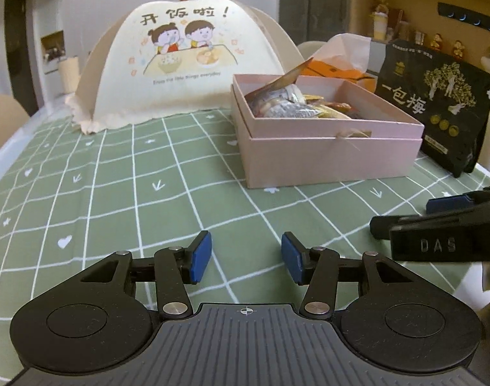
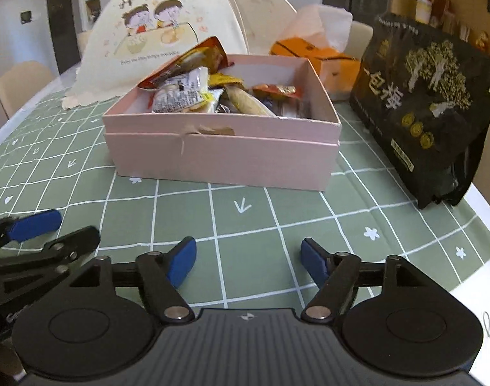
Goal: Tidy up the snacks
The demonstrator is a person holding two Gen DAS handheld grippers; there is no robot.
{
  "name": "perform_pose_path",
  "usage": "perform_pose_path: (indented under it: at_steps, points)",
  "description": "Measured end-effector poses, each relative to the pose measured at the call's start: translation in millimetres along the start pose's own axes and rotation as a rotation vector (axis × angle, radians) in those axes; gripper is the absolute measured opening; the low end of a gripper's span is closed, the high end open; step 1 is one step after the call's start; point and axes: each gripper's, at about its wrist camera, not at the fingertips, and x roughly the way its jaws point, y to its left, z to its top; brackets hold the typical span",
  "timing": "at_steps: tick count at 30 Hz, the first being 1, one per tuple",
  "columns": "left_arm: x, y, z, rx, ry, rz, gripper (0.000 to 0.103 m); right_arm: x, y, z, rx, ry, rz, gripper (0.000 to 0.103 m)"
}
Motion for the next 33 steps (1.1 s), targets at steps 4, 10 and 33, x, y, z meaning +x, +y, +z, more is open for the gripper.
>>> perform_pose_path:
  at_steps: [4, 10, 33]
  points:
    - [5, -3, 3, 0.005, 0.002, 0.014, 0.054, 7, -6, 1, 0.058, -0.015, -0.034, 0.096]
    - [6, -4, 3, 0.006, 0.002, 0.017, 0.055, 7, -5, -7, 0.091, -0.045, -0.083, 0.103]
    - [7, -3, 3, -0.001, 0.003, 0.014, 0.056, 5, -5, -10, 0.098, -0.061, -0.086, 0.103]
